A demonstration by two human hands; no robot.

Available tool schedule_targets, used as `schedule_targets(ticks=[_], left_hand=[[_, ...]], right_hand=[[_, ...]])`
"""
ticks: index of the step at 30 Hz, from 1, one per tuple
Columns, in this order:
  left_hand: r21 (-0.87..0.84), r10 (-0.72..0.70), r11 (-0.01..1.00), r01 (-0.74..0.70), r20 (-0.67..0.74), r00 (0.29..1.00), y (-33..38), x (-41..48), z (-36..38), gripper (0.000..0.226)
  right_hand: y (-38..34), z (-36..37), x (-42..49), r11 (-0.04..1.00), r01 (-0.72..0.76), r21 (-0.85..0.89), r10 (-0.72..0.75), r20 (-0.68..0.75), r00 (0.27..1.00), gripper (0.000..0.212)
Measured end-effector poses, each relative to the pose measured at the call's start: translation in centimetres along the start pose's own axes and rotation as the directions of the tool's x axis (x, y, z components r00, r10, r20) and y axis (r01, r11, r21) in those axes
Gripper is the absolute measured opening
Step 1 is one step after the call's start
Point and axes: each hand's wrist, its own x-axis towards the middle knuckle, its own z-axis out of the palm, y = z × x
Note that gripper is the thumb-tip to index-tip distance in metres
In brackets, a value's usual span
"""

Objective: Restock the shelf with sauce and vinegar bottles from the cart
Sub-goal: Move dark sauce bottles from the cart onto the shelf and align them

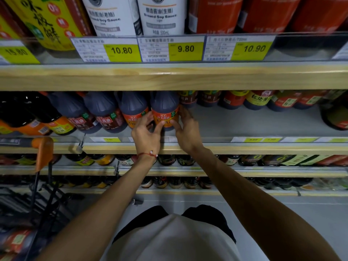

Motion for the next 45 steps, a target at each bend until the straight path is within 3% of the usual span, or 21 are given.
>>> schedule_targets(ticks=[6,10,14,17,31,37,45], left_hand=[[0.068,0.03,0.997,-0.035,0.064,0.997,0.8,-1.0,-1.6,0.043],[0.27,0.115,0.948,-0.169,0.202,0.972,2.2,-2.0,-4.0,0.042],[0.542,0.178,0.764,-0.349,0.343,0.922,3.2,-3.1,-6.7,0.048],[0.705,0.114,0.607,-0.368,0.381,0.918,4.0,-4.8,-8.6,0.051],[0.908,-0.07,0.377,-0.184,0.226,0.972,2.8,-17.3,-21.2,0.061],[0.93,-0.164,0.364,-0.043,0.109,0.981,2.5,-26.1,-29.1,0.063],[0.943,-0.223,0.283,0.174,-0.112,0.968,3.5,-39.3,-40.9,0.06]], right_hand=[[-1.5,-1.6,-2.0,0.974,0.008,-0.228,-0.014,-0.026,1.0,0.047],[-2.7,-3.3,-3.7,0.904,0.054,-0.425,-0.051,0.019,0.999,0.038],[-4.3,-4.1,-5.3,0.802,0.141,-0.58,-0.116,0.081,0.99,0.045],[-5.2,-4.6,-6.5,0.755,0.227,-0.616,-0.154,0.17,0.973,0.052],[-10.5,0.6,-16.0,0.565,0.641,-0.519,-0.375,0.531,0.76,0.048],[-13.9,4.6,-23.7,0.542,0.765,-0.348,-0.546,0.546,0.635,0.037],[-19.6,10.1,-37.1,0.487,0.853,-0.186,-0.616,0.619,0.487,0.037]])
